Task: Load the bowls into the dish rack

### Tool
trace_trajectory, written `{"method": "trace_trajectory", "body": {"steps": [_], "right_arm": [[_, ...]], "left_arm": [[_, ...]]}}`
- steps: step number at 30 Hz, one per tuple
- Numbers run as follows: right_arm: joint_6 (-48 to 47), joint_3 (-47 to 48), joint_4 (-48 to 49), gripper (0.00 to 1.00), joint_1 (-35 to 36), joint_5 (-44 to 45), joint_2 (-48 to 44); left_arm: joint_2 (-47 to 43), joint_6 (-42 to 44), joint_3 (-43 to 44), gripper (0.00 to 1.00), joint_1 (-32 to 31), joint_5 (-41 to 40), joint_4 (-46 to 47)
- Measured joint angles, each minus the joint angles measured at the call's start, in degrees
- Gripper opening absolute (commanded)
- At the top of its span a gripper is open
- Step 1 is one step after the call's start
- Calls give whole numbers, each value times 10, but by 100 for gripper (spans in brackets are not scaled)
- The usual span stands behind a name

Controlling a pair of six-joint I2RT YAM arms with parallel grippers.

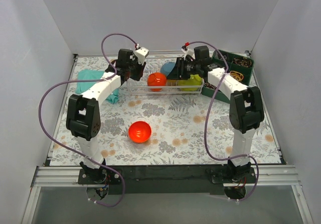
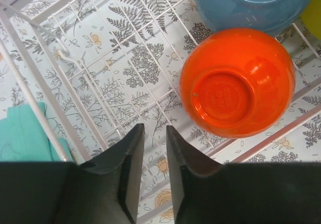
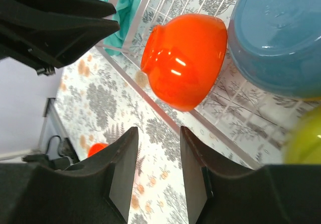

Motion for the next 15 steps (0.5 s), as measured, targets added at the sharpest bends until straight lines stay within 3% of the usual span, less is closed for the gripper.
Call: {"method": "trace_trajectory", "body": {"steps": [5,10,15], "right_arm": [[-95,9,-75,43,0,55,-57],[-173,12,-101,3,0,127,-86],[-249,52,-123,1,1,178,-49]], "left_arm": [[-34,1,-20,33,0,-5,16],[-65,5,-40,38,0,-5,38],[-59,-6,-41,34,0,0,47]]}}
